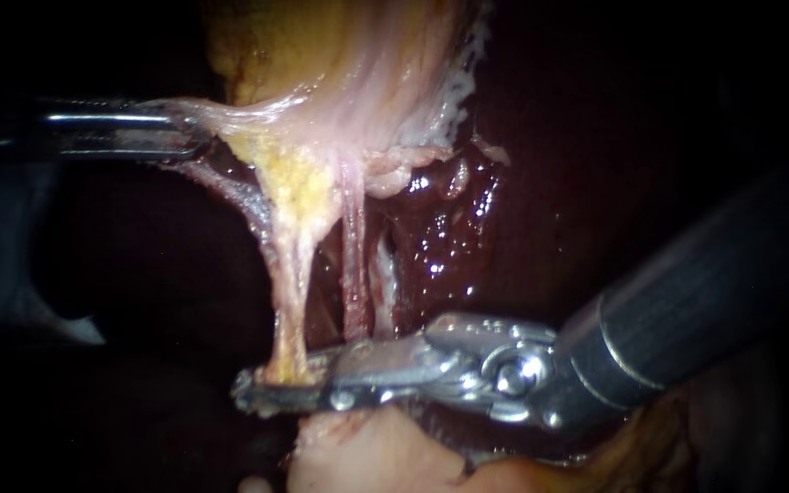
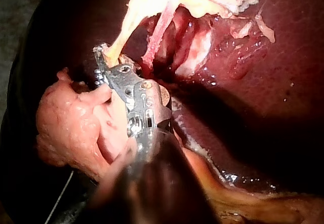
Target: Going back second clip left tube
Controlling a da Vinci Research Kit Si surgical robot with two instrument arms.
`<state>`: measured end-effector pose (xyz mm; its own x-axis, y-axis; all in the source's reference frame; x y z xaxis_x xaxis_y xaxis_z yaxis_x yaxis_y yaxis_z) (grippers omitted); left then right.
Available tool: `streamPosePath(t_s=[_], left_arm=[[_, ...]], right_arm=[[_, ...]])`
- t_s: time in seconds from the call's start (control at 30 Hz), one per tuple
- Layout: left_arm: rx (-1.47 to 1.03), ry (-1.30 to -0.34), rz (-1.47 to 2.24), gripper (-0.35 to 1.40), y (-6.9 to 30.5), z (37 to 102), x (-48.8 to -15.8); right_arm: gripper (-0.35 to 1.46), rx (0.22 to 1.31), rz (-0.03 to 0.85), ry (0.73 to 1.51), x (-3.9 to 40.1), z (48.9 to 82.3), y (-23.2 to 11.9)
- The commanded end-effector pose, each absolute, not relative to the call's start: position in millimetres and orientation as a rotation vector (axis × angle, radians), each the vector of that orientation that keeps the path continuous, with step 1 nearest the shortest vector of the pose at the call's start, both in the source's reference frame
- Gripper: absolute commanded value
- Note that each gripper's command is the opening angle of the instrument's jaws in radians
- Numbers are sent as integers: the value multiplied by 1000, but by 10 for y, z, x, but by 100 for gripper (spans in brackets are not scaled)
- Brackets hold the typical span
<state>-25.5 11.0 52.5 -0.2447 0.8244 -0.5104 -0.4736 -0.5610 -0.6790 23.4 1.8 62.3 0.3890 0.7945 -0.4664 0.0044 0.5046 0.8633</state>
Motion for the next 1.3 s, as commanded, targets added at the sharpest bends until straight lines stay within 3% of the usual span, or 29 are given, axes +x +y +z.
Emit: streamPosePath(t_s=[0.03,0.07,0.13,0.2,0.27,0.37,0.47,0.63,0.93,1.3], left_arm=[[-1110,-493,1910,-35,110,524,-255],[-1110,-493,1910,-35,109,524,-255],[-1110,-493,1910,-35,110,524,-255],[-1110,-493,1910,-35,110,524,-255],[-1110,-493,1910,-35,110,524,-255],[-1110,-493,1910,-35,109,524,-255],[-1110,-493,1910,-35,109,524,-255],[-1110,-493,1910,-35,109,524,-255],[-1110,-493,1910,-35,109,524,-255],[-1110,-493,1910,-35,108,523,-255]], right_arm=[[-35,922,609,1059,234,623,19],[-35,907,582,1070,234,624,19],[5,874,563,1086,235,624,19],[31,869,560,1091,236,626,20],[38,869,561,1097,236,627,20],[44,868,562,1106,237,631,19],[48,797,561,1121,239,638,22],[49,663,500,1149,236,651,35],[50,533,387,1177,218,661,45],[50,426,274,1194,138,633,66]])
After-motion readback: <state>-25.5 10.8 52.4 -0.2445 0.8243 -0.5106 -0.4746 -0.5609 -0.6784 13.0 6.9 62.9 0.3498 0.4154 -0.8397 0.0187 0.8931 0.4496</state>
